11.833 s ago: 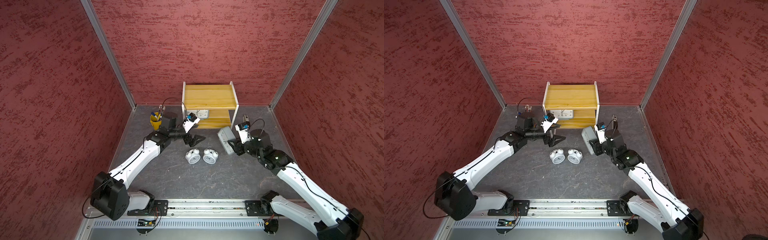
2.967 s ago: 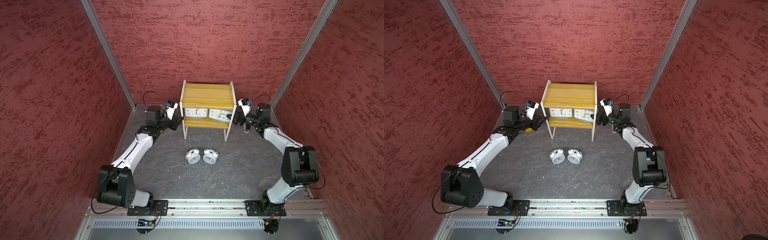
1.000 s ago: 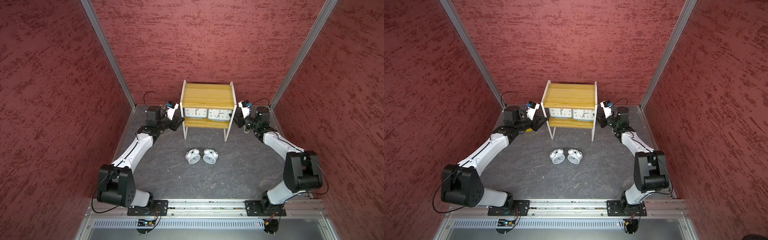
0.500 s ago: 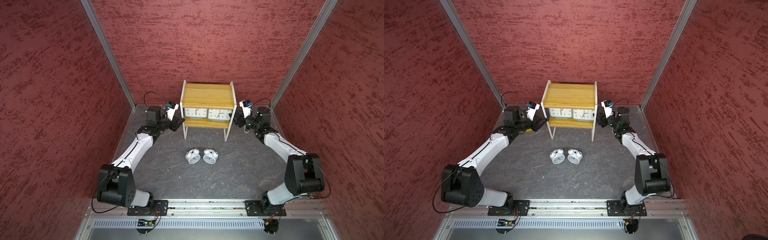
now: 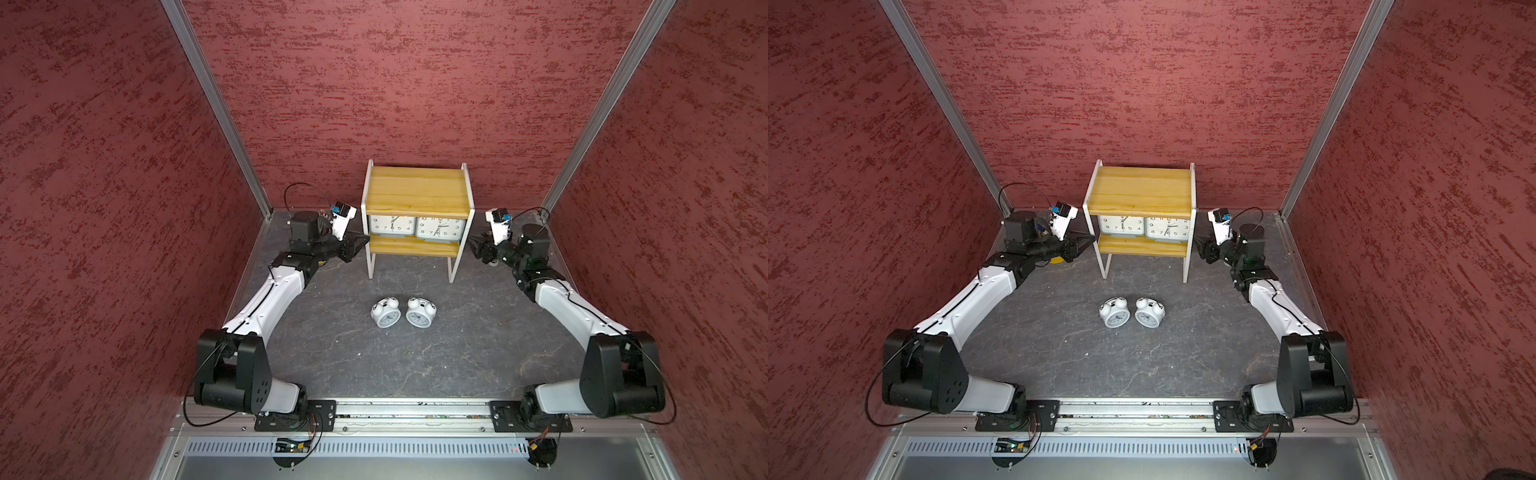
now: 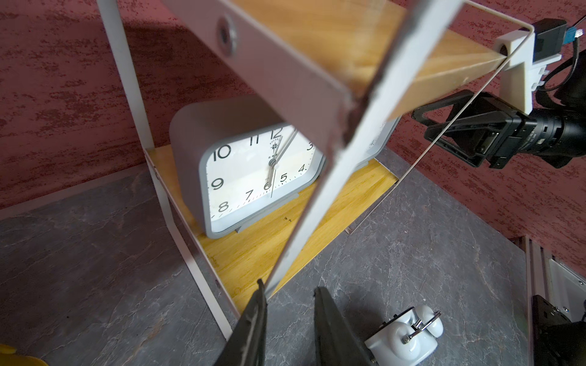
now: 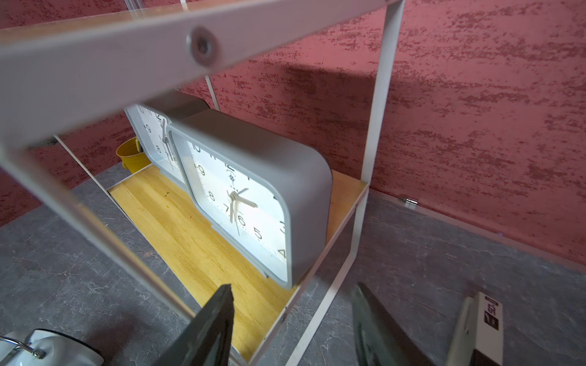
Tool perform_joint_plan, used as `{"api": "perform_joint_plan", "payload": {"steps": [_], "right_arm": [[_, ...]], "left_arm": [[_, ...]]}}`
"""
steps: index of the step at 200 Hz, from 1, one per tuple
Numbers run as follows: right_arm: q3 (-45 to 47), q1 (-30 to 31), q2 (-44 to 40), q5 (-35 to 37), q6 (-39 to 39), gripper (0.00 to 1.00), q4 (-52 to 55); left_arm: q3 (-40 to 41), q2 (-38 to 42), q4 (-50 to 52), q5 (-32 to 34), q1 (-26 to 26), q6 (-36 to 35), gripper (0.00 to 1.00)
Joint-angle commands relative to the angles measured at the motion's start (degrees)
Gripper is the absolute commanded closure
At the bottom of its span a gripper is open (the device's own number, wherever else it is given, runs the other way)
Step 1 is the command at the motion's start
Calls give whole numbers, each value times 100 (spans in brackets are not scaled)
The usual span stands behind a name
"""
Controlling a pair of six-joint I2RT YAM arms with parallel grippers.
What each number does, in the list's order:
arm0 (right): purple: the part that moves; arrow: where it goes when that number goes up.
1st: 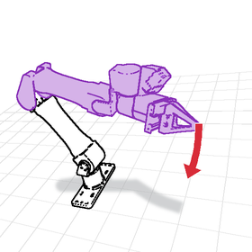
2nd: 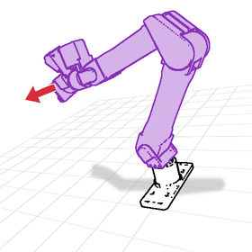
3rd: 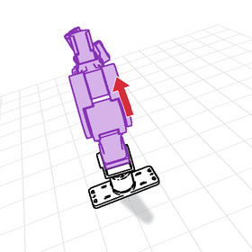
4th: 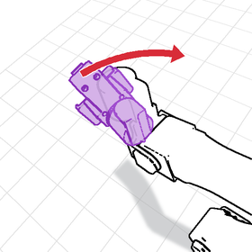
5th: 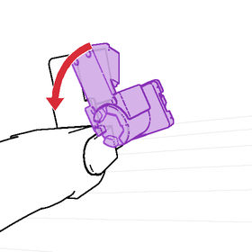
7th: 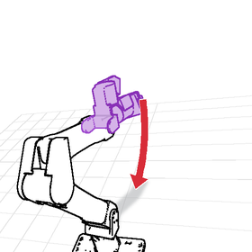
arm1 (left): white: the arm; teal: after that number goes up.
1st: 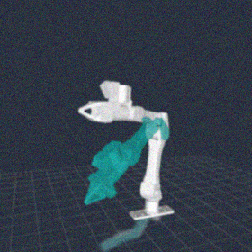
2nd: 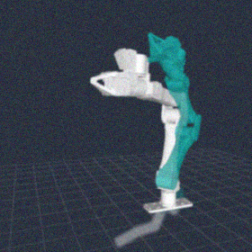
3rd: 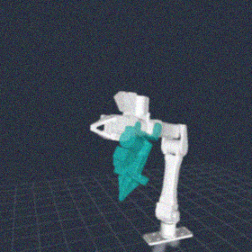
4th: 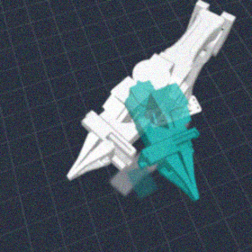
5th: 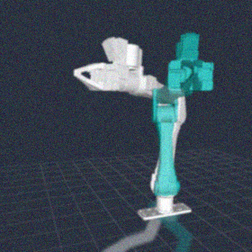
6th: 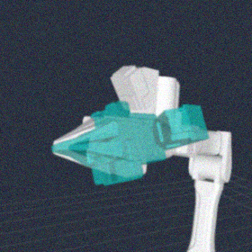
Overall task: Place the alarm clocks on the shelf by style
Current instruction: Place the alarm on the shelf, then pick up the alarm from the center of the board.
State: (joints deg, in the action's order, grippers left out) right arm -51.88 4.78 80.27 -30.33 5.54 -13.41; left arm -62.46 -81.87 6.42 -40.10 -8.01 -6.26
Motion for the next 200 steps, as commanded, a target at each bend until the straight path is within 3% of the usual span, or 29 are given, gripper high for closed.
{"api": "perform_joint_plan", "payload": {"steps": [1,31,49,102,147,200], "right_arm": [[106,6,-213,257,87,38,133],[280,0,-425,489,71,33,261],[440,6,-598,663,-18,32,295],[1148,5,-1360,954,-667,28,259],[1509,13,-2094,1014,-1069,28,857],[1937,87,-2756,650,-1414,27,1201]], "left_arm": [[66,107,-60,-455,-60,-25,72],[107,238,100,-98,-54,-26,69],[238,373,122,335,-52,-11,56],[531,799,256,1033,-52,119,35],[875,1398,584,1124,-267,227,32],[1482,1751,1046,1655,-1359,88,32]]}}
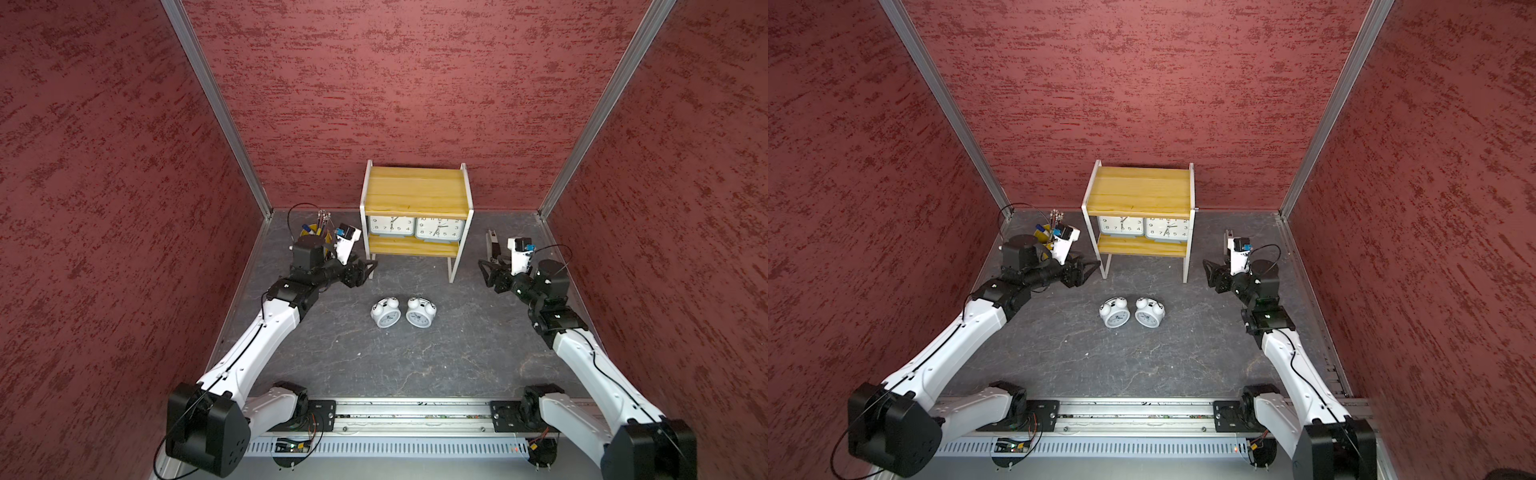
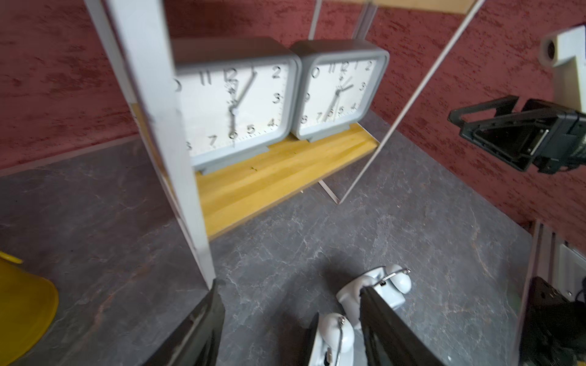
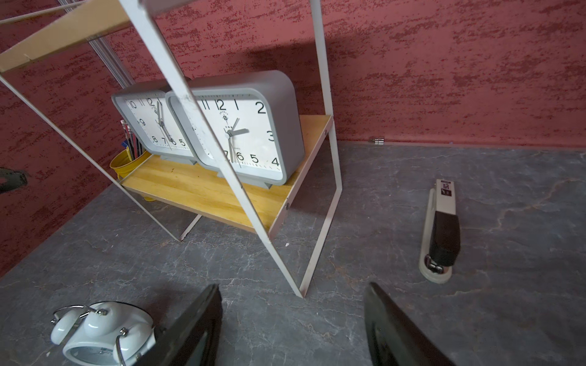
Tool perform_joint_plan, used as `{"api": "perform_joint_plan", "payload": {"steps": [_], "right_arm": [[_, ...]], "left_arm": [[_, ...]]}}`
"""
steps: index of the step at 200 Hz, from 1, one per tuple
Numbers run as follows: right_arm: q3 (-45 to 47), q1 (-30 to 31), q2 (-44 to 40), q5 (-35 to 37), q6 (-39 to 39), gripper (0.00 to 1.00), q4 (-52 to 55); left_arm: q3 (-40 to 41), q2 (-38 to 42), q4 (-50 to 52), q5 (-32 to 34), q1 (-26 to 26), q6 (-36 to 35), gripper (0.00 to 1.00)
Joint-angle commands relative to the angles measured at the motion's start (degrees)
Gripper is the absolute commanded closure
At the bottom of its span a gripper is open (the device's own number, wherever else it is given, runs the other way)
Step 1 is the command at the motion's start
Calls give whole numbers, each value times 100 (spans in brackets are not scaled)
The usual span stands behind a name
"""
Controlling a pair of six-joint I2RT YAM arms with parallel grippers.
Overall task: Place the alarm clocks on the shelf by style
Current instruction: Pick up the alarm from the center of the board.
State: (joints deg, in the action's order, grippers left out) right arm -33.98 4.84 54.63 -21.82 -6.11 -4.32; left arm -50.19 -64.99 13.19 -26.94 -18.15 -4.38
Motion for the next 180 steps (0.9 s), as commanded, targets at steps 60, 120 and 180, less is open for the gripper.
{"api": "perform_joint_plan", "payload": {"steps": [60,120,180], "right_arm": [[348,123,-365,-313,-338,27,261],[318,132,-269,-228,-338,26,161],[337,138,-189,-210,-321,25,145]], "left_arm": [[454,-124,780,734,-924,-390,51],[62,-592,1655,906,-1092,-855,50],[-17,-866,1726,1035,-1199,-933,62]]}}
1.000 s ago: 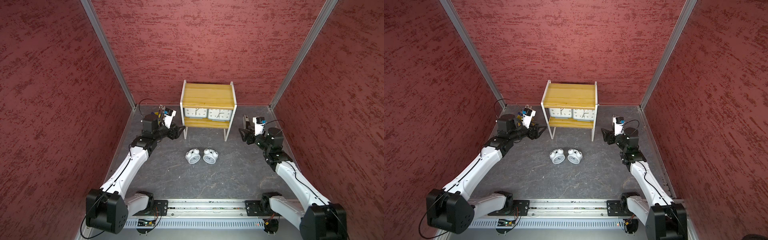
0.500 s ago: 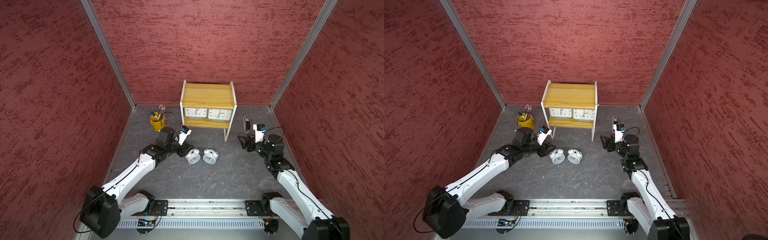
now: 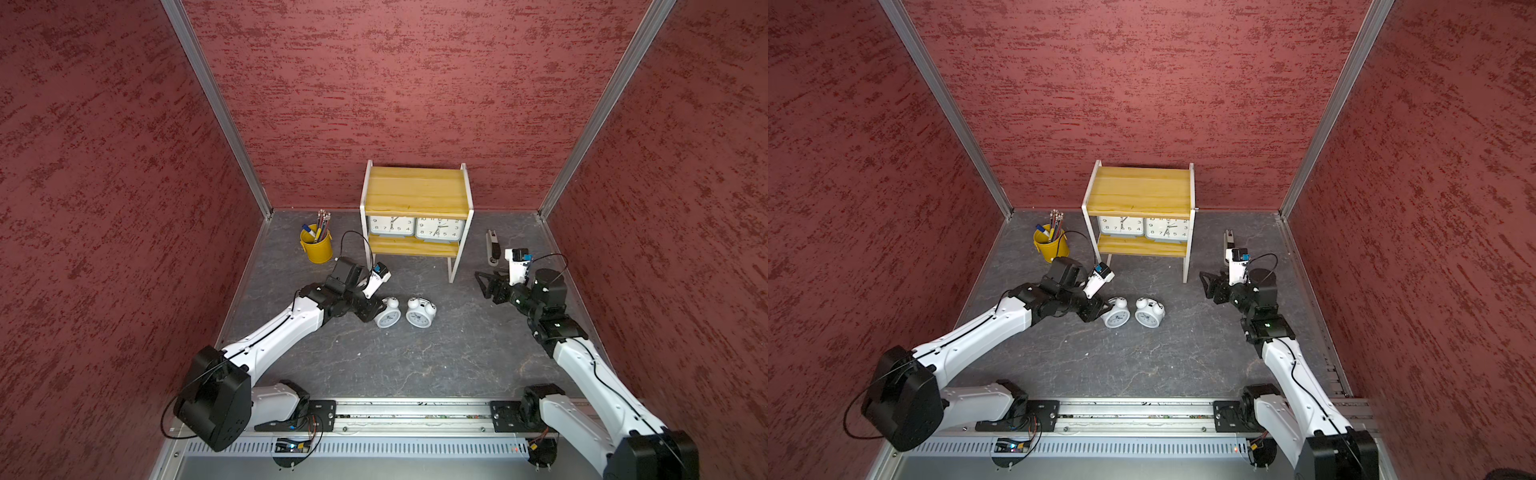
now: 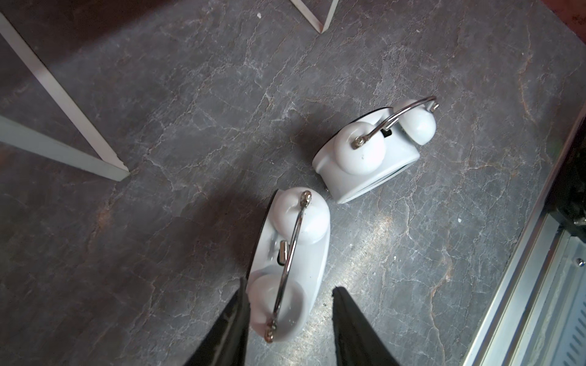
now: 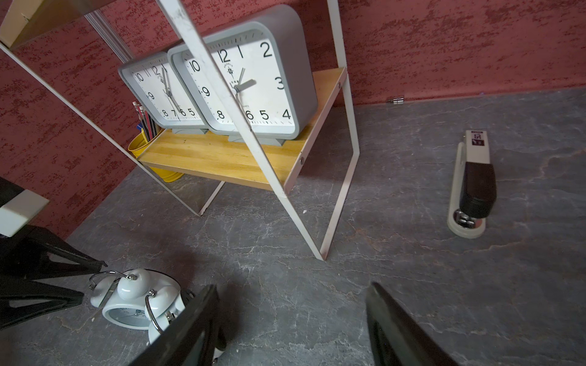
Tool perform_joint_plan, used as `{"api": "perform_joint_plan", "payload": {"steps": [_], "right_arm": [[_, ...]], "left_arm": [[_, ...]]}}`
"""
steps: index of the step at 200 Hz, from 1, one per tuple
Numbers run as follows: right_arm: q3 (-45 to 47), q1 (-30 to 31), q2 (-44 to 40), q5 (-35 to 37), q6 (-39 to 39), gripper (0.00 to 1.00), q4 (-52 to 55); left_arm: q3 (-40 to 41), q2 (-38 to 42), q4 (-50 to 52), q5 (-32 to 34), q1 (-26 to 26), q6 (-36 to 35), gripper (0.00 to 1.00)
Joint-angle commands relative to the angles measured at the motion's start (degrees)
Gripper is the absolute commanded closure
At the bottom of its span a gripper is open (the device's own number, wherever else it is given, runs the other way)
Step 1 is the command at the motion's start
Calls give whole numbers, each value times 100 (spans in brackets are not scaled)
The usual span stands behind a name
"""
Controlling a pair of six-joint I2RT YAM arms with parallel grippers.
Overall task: Place the alarm clocks on the shelf by style
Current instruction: Pick up the alarm from the center of the board.
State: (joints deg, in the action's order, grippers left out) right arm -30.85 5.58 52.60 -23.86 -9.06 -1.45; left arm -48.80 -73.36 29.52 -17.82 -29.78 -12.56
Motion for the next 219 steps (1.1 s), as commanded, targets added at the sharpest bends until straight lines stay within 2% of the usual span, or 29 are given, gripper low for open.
{"api": "perform_joint_plan", "payload": {"steps": [1,21,56,69,77,109,131,180,219], "right_arm": [[25,64,14,-6,-26,25,-143],[35,67,31,-11,-29,25,-149],[53,64,40,-37,-20,25,-134],[48,61,31,-90,-40,25,-133],[36,66,22,-175,-46,25,-131],[-125,111,48,-647,-79,25,-88],[-264,265,99,-930,59,25,1],[-714,678,427,-1947,624,25,306],[-1170,1123,878,-2357,1110,26,573]], "left_arm": [[-152,-29,87,127,-37,-111,62],[-122,-20,39,163,-37,-93,79],[-78,-53,-58,166,-45,-89,87],[-99,-55,-45,172,-45,-89,96],[-121,-43,-32,205,-45,-89,98],[-234,161,-73,40,-43,-101,100],[-329,243,-42,-338,-45,-235,100],[-1021,74,666,-1140,-37,-543,100],[-1535,-54,1168,-1633,-37,-815,100]]}}
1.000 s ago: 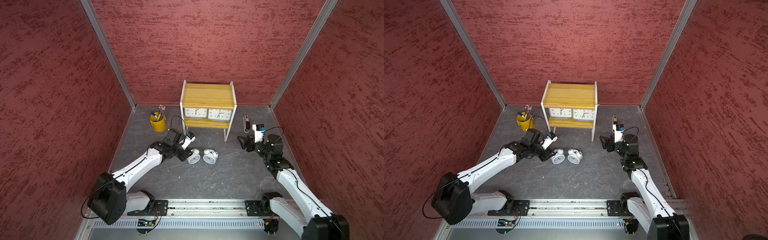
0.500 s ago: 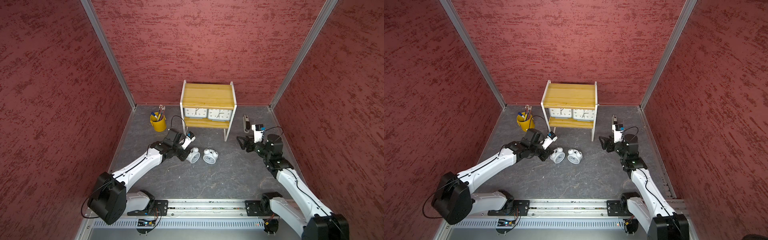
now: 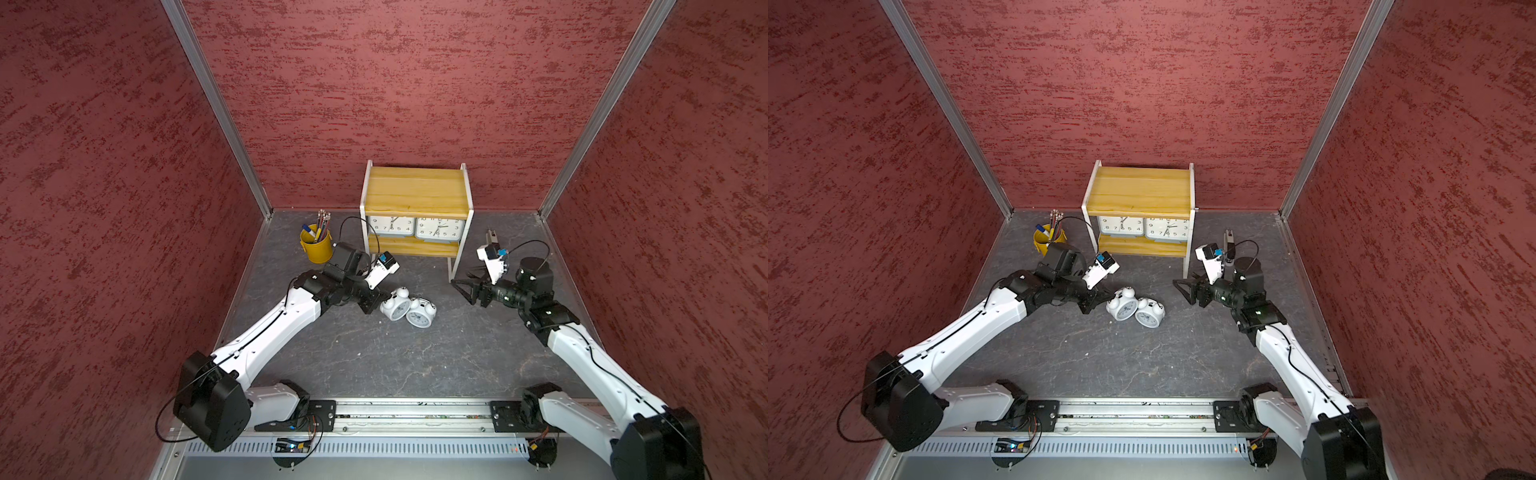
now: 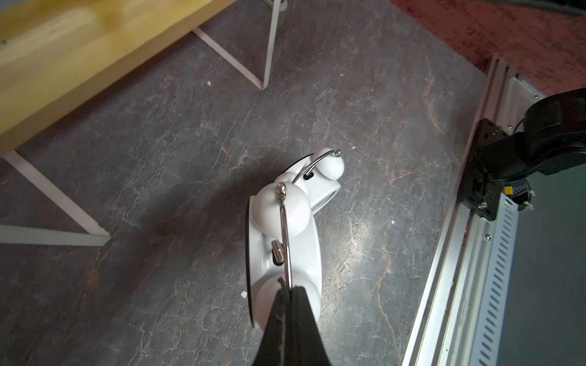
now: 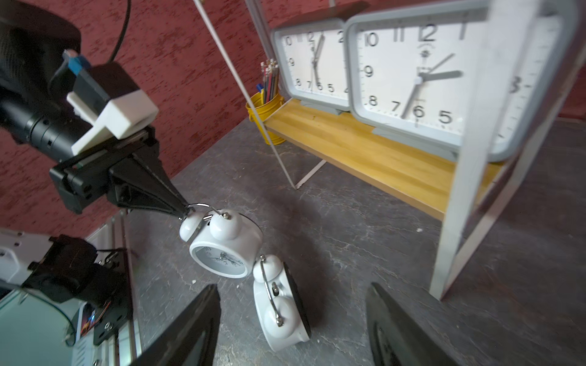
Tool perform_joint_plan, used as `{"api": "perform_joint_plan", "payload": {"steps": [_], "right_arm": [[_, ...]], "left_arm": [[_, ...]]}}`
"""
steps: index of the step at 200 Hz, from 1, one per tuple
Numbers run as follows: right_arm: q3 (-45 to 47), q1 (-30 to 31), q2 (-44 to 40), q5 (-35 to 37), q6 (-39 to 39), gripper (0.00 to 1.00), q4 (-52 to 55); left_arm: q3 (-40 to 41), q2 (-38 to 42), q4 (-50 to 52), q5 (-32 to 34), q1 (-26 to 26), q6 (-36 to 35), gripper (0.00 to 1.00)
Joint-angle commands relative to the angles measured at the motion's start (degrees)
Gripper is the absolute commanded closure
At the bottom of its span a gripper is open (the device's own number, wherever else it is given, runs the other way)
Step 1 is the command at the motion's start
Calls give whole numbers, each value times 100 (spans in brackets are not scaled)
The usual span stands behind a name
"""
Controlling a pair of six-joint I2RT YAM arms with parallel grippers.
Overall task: Place the alarm clocks on the shelf by style
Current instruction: Pick up the alarm from the center of the board.
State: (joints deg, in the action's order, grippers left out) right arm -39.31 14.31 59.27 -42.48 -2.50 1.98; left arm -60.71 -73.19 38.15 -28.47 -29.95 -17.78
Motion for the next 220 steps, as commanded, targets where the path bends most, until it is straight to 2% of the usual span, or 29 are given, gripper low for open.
{"api": "perform_joint_plan", "payload": {"steps": [1,54,105,152,205,220], "right_arm": [[-332,258,223,-505,475,26,236],[-1040,775,908,-871,830,27,337],[-1717,1167,1516,-1177,1162,38,708],[-2130,1416,1916,-1307,1513,39,1120],[-2335,1553,2176,-1530,1579,49,1244],[-2377,1572,2210,-1536,1618,55,1284]], "left_arm": [[-353,-72,315,-575,-19,-299,100],[-770,-125,772,-916,-28,-637,100],[-1007,-238,891,-1178,-37,-723,100],[-1213,-334,878,-1240,-37,-727,100],[-1302,-357,869,-1328,-54,-758,100],[-1313,-354,869,-1328,-54,-754,100]]}}
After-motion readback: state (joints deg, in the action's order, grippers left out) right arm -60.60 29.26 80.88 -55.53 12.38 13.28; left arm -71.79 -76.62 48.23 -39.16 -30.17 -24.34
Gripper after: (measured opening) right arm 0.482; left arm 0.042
